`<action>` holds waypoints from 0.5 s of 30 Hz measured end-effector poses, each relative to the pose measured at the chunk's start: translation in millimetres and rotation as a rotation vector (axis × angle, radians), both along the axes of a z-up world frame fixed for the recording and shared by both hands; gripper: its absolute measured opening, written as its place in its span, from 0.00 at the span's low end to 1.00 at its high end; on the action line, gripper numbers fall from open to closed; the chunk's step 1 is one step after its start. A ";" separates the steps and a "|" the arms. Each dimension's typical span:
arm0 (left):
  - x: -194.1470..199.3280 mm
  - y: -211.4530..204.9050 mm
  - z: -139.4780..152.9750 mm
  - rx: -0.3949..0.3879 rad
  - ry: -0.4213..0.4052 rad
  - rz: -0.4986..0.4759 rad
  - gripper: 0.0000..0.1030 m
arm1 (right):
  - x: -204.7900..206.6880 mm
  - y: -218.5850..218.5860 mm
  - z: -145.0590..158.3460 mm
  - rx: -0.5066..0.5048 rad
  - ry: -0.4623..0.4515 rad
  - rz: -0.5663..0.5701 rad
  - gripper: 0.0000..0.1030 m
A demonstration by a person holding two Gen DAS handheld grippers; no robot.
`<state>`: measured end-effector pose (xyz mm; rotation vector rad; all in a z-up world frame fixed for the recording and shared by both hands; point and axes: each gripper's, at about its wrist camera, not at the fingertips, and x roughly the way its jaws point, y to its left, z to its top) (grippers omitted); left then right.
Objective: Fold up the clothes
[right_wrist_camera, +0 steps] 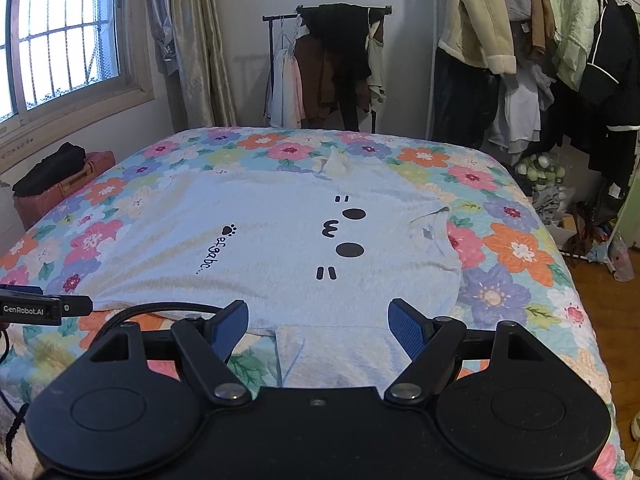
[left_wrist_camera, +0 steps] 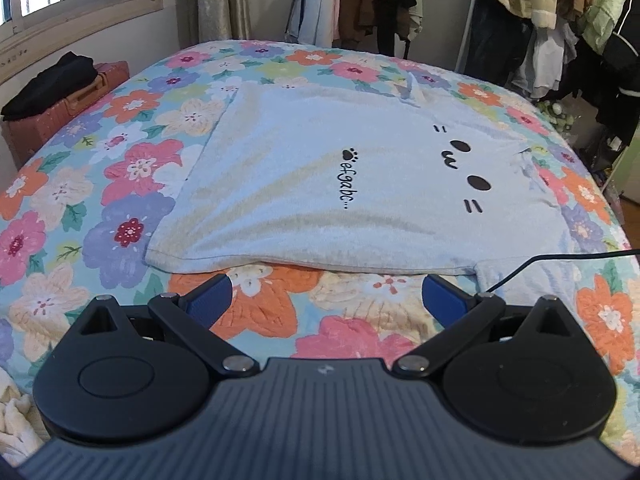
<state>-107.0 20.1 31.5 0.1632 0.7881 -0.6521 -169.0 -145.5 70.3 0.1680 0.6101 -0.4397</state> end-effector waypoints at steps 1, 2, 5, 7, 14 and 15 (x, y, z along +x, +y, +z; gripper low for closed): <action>-0.1 -0.5 -0.6 0.000 0.003 -0.002 1.00 | 0.0 -0.1 -0.1 -0.001 0.001 0.000 0.79; -0.3 -1.2 -1.0 0.002 0.005 -0.004 1.00 | -0.1 -0.2 -0.3 -0.001 0.001 -0.002 0.79; -2.4 -4.0 -1.6 0.021 -0.007 0.001 1.00 | -1.2 -0.5 0.0 -0.002 -0.001 -0.002 0.79; -3.6 -4.9 -1.3 0.028 -0.015 -0.001 1.00 | -1.5 -0.3 -0.3 -0.003 -0.001 -0.003 0.79; -4.5 -4.1 -0.7 0.026 -0.011 -0.006 1.00 | -1.5 -2.6 -2.0 -0.003 0.003 -0.003 0.79; -4.6 -4.1 -0.6 0.027 -0.011 -0.006 1.00 | -1.4 -2.6 -2.2 -0.002 0.004 -0.003 0.79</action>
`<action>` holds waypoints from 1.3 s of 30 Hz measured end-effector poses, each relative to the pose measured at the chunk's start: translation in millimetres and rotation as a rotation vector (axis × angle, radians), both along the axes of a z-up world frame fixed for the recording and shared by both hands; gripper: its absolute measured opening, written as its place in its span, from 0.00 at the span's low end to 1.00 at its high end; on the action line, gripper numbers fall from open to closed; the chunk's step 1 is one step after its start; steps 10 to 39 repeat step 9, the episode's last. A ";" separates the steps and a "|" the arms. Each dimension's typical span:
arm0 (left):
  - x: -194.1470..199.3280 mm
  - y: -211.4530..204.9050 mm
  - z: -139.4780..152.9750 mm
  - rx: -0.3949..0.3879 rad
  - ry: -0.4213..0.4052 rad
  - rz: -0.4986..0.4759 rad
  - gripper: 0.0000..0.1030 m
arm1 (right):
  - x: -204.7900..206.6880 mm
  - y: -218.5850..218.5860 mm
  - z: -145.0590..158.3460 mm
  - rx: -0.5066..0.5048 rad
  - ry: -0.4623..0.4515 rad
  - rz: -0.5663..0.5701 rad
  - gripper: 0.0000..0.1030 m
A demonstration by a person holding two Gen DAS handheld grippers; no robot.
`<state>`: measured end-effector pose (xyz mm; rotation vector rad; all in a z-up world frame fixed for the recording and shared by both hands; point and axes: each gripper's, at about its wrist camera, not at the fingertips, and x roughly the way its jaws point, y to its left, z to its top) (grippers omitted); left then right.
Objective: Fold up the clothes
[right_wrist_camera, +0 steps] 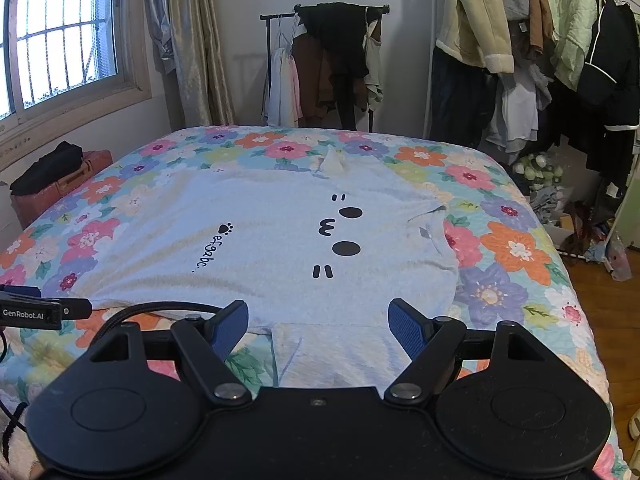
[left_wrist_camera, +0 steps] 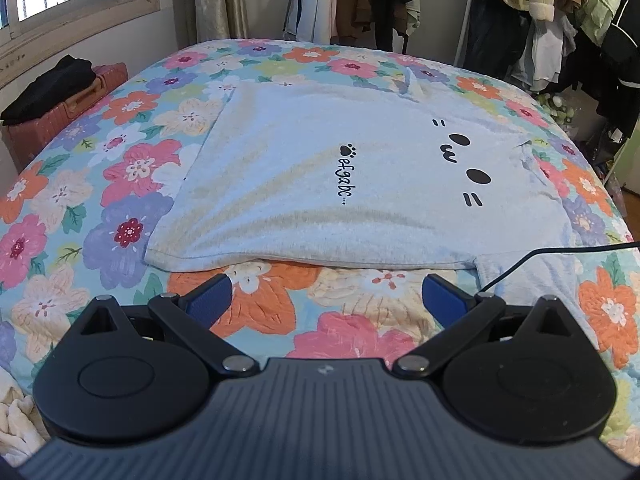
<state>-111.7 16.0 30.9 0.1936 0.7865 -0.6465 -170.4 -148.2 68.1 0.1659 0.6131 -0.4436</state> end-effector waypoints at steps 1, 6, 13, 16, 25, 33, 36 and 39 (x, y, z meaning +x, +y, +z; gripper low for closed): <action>-0.2 0.0 0.1 0.001 0.000 -0.001 1.00 | 0.1 0.0 -0.1 0.000 0.001 0.001 0.79; -1.0 -0.1 0.6 0.003 0.003 -0.005 1.00 | 0.2 0.9 -0.4 -0.004 0.004 0.004 0.79; -1.7 -0.2 1.2 0.004 0.003 -0.008 1.00 | 0.0 1.7 -0.2 -0.005 0.006 0.003 0.79; -1.7 -0.2 1.2 0.004 0.003 -0.008 1.00 | 0.0 1.7 -0.2 -0.005 0.006 0.003 0.79; -1.7 -0.2 1.2 0.004 0.003 -0.008 1.00 | 0.0 1.7 -0.2 -0.005 0.006 0.003 0.79; -1.7 -0.2 1.2 0.004 0.003 -0.008 1.00 | 0.0 1.7 -0.2 -0.005 0.006 0.003 0.79; -1.7 -0.2 1.2 0.004 0.003 -0.008 1.00 | 0.0 1.7 -0.2 -0.005 0.006 0.003 0.79; -1.7 -0.2 1.2 0.004 0.003 -0.008 1.00 | 0.0 1.7 -0.2 -0.005 0.006 0.003 0.79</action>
